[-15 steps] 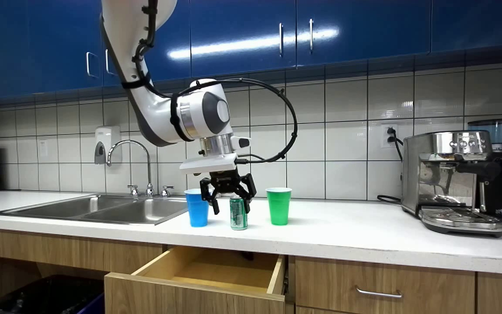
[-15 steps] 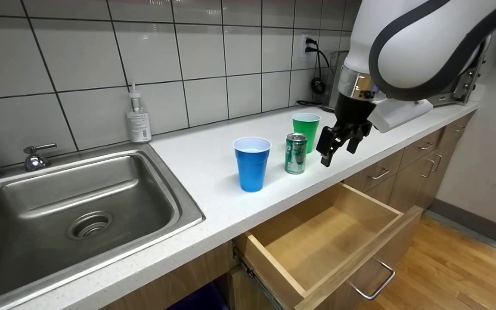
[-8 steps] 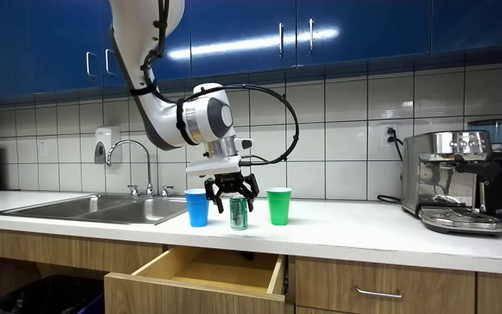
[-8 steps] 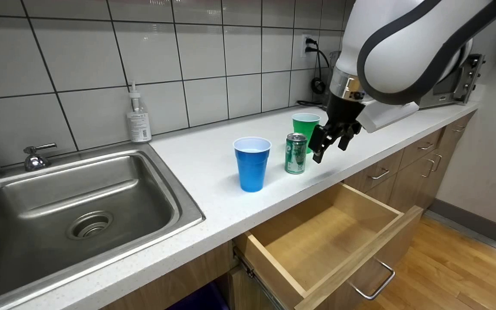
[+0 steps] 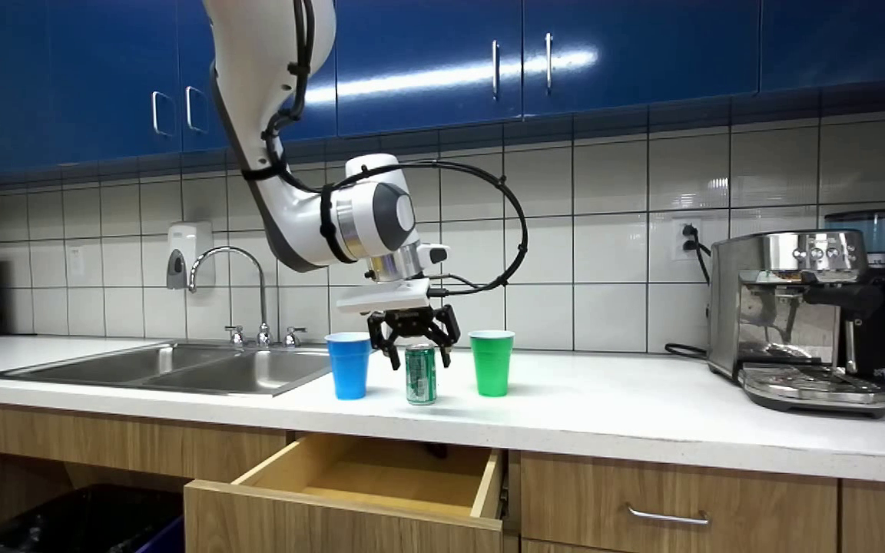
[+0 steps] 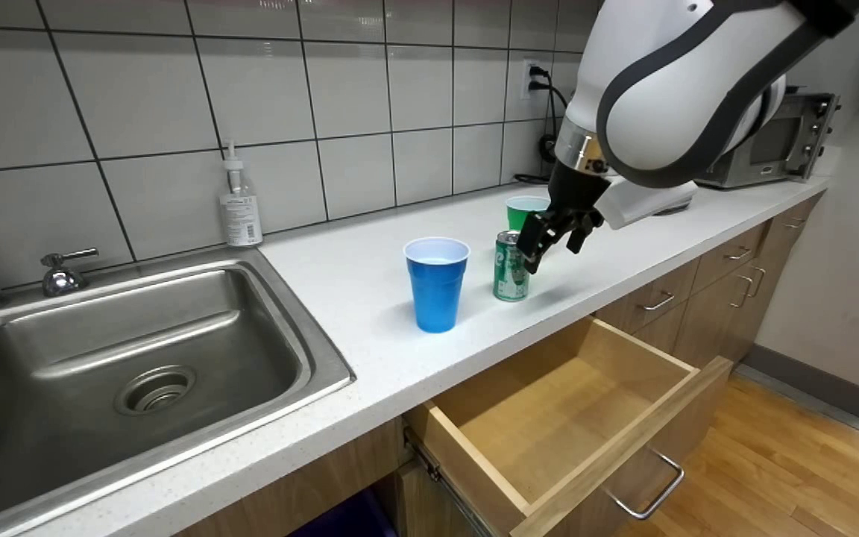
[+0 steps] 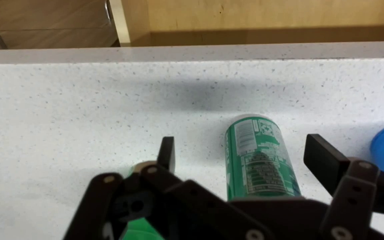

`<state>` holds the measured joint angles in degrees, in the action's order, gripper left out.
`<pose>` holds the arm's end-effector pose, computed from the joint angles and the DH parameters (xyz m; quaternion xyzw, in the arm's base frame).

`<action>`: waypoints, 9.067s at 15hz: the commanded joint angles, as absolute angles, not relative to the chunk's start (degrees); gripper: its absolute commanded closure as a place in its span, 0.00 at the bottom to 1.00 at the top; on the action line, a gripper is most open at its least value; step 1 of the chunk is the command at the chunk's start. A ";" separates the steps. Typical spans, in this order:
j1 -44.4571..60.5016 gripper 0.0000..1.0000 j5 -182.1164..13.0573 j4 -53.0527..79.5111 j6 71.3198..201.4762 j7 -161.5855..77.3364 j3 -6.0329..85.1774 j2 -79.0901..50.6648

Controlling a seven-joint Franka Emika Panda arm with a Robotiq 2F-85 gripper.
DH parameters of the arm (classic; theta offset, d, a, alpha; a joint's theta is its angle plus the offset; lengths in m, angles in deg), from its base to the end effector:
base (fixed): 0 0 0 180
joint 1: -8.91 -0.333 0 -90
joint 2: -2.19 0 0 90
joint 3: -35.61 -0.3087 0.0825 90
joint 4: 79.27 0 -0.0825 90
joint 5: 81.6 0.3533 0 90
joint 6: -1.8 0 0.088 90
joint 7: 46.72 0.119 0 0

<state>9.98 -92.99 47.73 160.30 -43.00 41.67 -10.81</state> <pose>0.5575 -0.0611 0.3127 0.9852 -0.0047 0.1577 0.0670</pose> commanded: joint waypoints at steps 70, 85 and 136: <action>6.66 0.62 -89.78 66.79 168.05 -47.67 35.07 -2.00; 4.14 0.62 -97.20 64.43 174.58 -43.41 39.54 -10.93; -0.38 0.00 -83.70 64.91 179.93 -42.91 38.42 -15.38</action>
<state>-3.29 -85.21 61.72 181.97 -42.39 41.66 -19.75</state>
